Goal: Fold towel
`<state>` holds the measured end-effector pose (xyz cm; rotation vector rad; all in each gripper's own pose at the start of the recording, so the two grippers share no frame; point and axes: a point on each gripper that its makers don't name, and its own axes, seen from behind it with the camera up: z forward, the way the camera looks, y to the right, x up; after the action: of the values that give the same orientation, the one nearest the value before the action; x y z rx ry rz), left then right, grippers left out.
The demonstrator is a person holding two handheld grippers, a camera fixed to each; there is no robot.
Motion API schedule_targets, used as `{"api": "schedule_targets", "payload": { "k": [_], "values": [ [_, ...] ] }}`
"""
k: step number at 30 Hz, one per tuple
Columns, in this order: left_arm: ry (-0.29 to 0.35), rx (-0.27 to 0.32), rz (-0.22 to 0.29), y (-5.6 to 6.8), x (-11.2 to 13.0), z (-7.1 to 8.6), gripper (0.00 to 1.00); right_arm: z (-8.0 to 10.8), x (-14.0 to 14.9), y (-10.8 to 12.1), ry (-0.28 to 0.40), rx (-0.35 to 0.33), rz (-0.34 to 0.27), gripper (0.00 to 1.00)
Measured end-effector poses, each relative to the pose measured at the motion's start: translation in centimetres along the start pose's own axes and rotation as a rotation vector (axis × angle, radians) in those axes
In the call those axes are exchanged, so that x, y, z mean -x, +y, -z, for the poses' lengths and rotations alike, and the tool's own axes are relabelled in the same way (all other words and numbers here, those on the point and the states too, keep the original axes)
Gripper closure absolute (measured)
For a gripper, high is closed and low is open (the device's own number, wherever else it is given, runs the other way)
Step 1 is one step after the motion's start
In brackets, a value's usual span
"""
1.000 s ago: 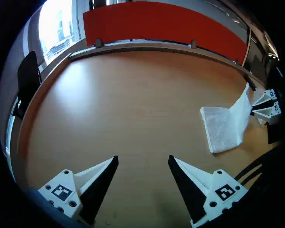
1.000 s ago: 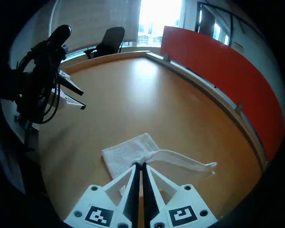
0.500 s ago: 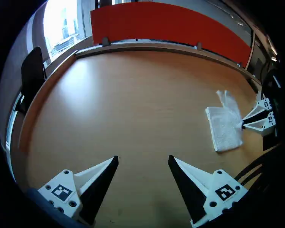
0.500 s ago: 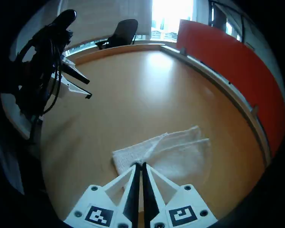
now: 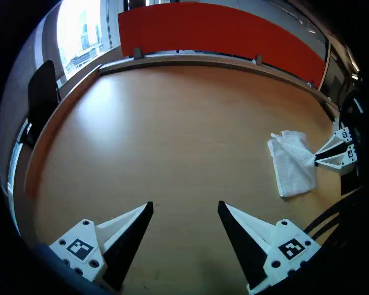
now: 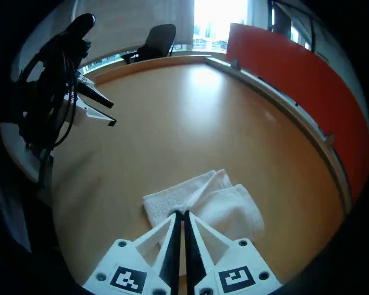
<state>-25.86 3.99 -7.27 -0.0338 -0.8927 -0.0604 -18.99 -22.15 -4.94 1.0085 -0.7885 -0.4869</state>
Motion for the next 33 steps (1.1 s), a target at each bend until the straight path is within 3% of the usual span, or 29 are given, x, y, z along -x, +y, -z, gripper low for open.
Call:
{"api": "schedule_targets", "payload": {
  "k": [20,24,26,31,33],
  "values": [
    [-0.003,0.000,0.000,0.28,0.18,-0.13,0.02,0.07,-0.08,-0.66,0.005,-0.019,0.010,0.96],
    [-0.005,0.000,0.001,0.32,0.25,-0.12,0.02,-0.02,0.06,-0.62,0.000,-0.014,0.010,0.88],
    [-0.004,0.000,0.000,0.34,0.21,-0.12,0.02,-0.01,0.11,-0.56,0.000,-0.012,0.008,0.80],
    [-0.003,0.001,-0.003,0.42,0.08,-0.16,0.02,0.17,0.17,-0.47,0.001,-0.008,0.000,0.38],
    [-0.003,0.001,-0.003,0.47,0.01,-0.16,0.02,0.28,0.28,-0.37,-0.001,-0.003,-0.003,0.28]
  ]
}}
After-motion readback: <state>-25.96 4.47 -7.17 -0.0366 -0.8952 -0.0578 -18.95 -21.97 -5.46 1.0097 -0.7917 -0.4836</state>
